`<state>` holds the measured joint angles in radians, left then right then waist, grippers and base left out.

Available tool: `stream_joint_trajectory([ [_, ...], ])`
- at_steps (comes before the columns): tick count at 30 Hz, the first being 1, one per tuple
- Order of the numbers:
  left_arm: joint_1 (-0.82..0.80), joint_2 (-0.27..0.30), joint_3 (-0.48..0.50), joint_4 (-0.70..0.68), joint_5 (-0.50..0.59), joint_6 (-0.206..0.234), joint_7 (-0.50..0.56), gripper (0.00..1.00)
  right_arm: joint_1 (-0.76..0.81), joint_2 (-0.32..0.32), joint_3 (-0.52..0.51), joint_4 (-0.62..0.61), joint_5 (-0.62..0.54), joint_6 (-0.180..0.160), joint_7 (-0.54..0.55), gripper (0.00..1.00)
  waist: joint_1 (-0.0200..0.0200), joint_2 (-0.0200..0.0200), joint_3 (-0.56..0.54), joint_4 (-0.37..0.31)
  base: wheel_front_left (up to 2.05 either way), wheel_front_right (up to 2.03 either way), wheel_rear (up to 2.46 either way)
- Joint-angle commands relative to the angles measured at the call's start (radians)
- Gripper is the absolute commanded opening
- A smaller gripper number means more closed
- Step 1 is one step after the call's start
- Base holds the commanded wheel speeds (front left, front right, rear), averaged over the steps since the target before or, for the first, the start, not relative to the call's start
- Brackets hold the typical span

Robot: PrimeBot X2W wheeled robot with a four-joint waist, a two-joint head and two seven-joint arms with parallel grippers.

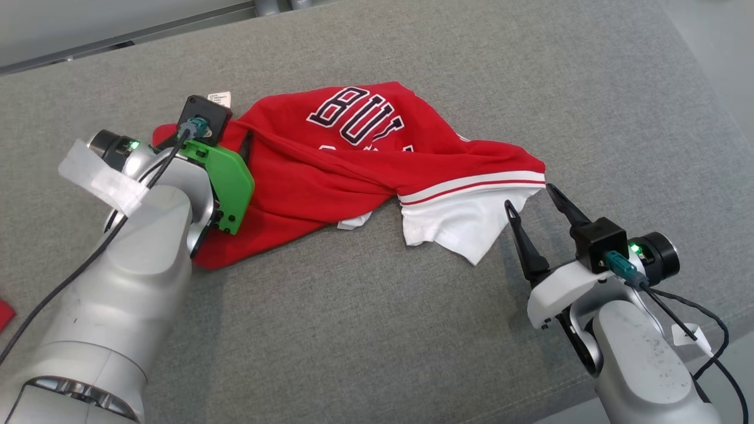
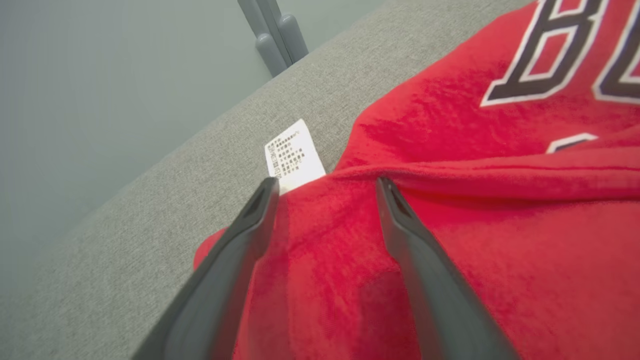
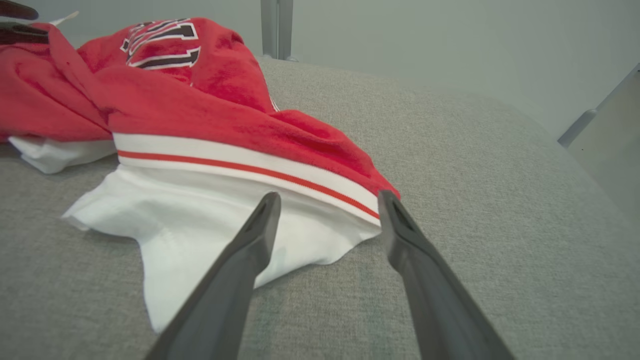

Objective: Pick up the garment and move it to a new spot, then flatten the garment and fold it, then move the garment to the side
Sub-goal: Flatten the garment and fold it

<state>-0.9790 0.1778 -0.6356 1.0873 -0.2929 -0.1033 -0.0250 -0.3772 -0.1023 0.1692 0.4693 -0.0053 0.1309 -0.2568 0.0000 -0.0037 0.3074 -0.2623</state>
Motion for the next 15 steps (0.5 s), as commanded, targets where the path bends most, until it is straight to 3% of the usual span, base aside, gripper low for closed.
stream_joint_trajectory([
  [1, -0.027, 0.008, -0.017, 0.014, 0.017, -0.006, 0.005, 1.00, -0.014, 0.004, 0.001, 0.005, -0.007, 0.000, -0.007, 1.00, 0.0000, 0.0037, 0.012, -0.014, 0.00, 0.00, 0.00],
  [15, -0.065, -0.010, -0.106, 0.116, 0.007, -0.026, 0.092, 0.98, -0.021, 0.013, 0.024, 0.027, -0.006, 0.000, -0.009, 1.00, 0.0000, 0.0037, 0.014, -0.043, 0.00, 0.00, 0.00],
])
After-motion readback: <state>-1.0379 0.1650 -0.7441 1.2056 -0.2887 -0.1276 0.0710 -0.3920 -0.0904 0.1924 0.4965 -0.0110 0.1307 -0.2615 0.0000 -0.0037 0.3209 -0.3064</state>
